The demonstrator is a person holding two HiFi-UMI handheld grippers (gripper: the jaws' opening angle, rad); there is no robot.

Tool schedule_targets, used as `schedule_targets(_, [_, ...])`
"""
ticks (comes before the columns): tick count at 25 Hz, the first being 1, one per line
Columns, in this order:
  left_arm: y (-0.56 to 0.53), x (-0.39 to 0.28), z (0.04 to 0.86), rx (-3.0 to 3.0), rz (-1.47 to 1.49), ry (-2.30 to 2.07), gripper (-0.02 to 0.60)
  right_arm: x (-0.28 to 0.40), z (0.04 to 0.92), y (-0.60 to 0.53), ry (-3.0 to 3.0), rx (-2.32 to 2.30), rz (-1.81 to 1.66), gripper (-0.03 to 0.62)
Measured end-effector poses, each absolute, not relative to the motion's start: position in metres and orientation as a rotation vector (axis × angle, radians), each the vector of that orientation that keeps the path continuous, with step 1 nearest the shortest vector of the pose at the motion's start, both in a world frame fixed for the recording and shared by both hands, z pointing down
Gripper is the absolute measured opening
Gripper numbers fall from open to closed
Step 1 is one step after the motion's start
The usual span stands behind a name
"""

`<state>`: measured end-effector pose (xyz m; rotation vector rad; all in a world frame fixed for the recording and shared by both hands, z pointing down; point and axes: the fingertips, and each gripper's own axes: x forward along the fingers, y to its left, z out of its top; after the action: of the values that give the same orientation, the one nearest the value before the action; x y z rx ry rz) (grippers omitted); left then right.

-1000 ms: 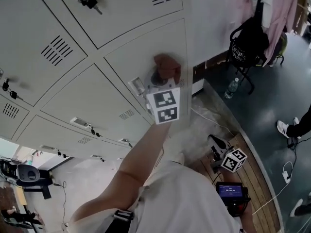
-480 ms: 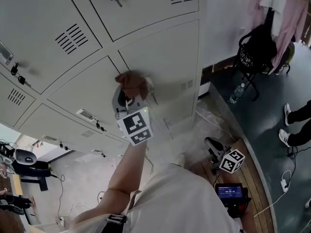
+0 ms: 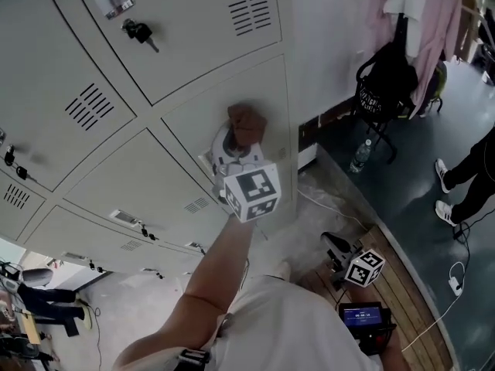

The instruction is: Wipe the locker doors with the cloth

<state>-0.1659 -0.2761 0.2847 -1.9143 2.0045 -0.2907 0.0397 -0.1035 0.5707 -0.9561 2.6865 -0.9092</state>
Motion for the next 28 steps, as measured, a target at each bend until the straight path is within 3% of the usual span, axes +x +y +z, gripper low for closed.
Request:
schedule_targets(12, [-0.351, -0.055, 0.302, -2.105, -0.374, 1.826, 0.071, 0.085, 0.571, -0.099, 2.584, -1.105, -0.898, 0.018])
schedule_targets(17, [-0.331, -0.089, 0.263, -2.141, -0.224, 1.888, 0.071, 0.077, 0.567, -0.103, 2.589, -1.063, -0.899, 0.018])
schedule_targets(28, [-0.242, -0.215, 0.289, -2.004, -0.274, 2.113, 0.071, 0.030, 0.568, -0.103, 2.711, -0.867, -0.930, 0.018])
